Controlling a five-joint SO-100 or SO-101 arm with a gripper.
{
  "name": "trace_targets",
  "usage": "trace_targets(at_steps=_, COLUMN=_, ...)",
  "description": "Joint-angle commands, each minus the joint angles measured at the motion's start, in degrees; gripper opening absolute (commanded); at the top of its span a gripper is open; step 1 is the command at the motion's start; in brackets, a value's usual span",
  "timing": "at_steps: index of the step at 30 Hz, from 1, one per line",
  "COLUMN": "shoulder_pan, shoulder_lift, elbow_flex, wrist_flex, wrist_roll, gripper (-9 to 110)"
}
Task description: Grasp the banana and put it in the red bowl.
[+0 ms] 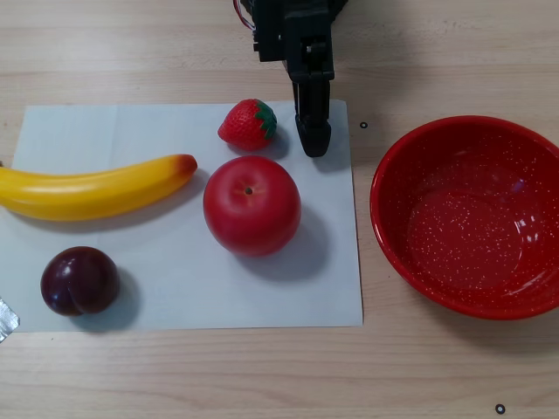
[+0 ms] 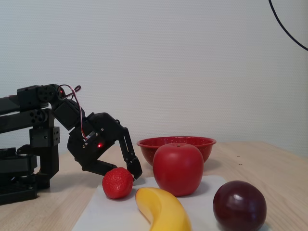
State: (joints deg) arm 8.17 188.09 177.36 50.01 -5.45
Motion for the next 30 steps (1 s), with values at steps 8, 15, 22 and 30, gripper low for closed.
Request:
trace_targets(at_steps=8, shoulder_pan=-0.5, shoulder_lift=-0.4, elbow_flex=0.4, wrist_flex=1.1, wrist_roll=0.2, gripper=0)
trace_targets(at_steps=15, shoulder_pan=-0.6, shoulder_lift=-0.4, elbow_flex=0.4, wrist_flex=1.1, wrist_roll=-0.1, gripper=0)
trace_targets(at_steps=22, shoulder_pan=-0.6, shoulder_lift=-0.4, elbow_flex=0.4, wrist_flex=1.1, wrist_roll=-0.1, gripper=0)
trace_targets(at_steps=30, shoulder_pan=-1.1, shoulder_lift=-0.4, elbow_flex=0.4, wrist_flex=1.1, wrist_roll=-0.4, gripper=0)
